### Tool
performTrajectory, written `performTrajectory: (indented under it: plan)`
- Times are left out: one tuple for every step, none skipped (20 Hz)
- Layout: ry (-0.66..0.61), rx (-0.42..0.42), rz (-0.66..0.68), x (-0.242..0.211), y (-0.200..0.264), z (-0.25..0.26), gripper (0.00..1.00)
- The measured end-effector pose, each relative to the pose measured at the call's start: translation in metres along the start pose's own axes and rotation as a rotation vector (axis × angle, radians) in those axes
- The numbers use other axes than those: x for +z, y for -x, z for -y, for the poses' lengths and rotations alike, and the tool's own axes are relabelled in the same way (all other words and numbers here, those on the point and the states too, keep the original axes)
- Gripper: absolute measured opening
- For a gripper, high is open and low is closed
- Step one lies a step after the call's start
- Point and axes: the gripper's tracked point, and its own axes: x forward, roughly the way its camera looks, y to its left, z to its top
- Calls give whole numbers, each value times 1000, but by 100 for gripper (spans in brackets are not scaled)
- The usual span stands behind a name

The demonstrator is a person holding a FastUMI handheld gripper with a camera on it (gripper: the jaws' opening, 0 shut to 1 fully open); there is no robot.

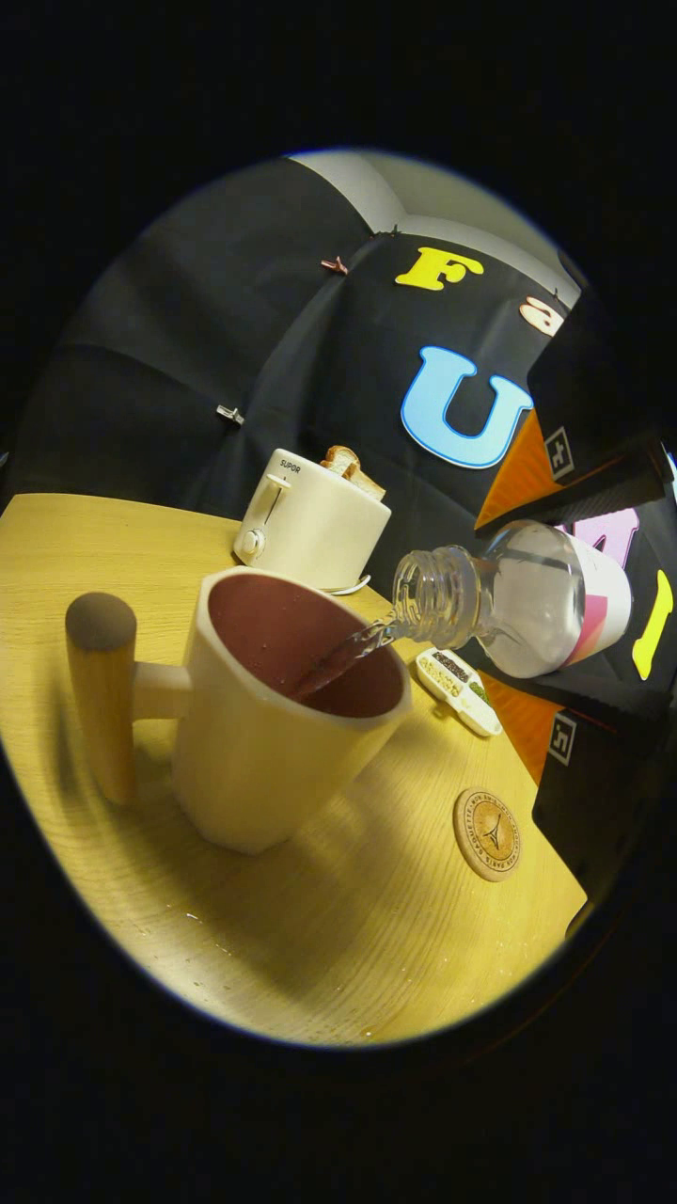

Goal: Take the bottle from table, then pour the juice into the cup, finally place the bottle on the coaster

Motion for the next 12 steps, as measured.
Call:
performTrajectory:
  plan:
    - [8,-3,2,-1,-2,3,74]
    - [17,-5,5,0,-2,4,74]
    - [25,-5,11,0,-1,6,74]
    - [36,-6,20,0,-1,7,74]
    - [55,-13,28,1,-1,11,74]
    - [71,-18,35,1,0,15,74]
    - [81,-20,37,-1,-1,17,74]
    - [87,-23,38,-4,0,18,74]
    - [92,-25,37,-6,0,20,74]
    - [98,-27,36,-7,1,23,74]
    - [101,-29,37,-8,3,24,74]
    - [103,-30,38,-9,3,25,74]
